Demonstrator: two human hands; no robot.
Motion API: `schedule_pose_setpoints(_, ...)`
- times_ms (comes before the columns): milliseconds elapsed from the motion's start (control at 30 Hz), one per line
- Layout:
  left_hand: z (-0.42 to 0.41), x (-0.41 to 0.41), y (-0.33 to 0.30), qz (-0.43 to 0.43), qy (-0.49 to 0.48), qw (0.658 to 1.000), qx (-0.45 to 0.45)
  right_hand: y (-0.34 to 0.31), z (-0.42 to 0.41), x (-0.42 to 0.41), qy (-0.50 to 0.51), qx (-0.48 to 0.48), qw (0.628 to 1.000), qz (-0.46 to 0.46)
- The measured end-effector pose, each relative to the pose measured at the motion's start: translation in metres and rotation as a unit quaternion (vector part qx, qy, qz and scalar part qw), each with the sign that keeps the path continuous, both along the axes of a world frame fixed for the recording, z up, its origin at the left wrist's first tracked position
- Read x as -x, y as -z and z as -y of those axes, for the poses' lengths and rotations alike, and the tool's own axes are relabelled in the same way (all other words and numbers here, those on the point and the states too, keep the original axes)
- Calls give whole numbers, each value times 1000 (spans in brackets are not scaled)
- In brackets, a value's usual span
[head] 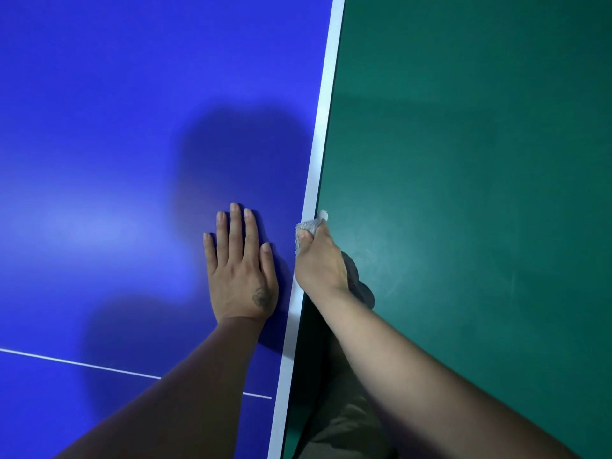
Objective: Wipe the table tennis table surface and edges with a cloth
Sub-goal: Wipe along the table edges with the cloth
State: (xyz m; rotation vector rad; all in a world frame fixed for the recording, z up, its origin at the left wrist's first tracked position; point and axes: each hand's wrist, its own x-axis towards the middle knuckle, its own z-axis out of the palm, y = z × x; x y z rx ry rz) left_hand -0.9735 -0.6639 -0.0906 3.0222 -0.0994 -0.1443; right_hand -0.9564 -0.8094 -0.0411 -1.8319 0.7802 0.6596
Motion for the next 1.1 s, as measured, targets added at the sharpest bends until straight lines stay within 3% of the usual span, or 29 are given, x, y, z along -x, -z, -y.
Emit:
schedule_pose_setpoints(233,0,-1,-2,-6,8,1000,-2,-1,23,-62,25,-8,998,52)
schedule_pose_setpoints(400,1,1,-2,0,7,1000,4,10,44,-117,-3,22,999,34)
schedule_pose_setpoints(667,1,-1,-6,7,11,1000,21,2,48,-91,2,-18,995,99)
schedule_pose_setpoints(833,3,0,-7,0,9,1000,-6,-2,52,-93,-21,-31,997,71)
schedule_pose_setpoints(1100,12,-21,-11,-24,5,999,-29,9,84,-220,-3,14,999,48)
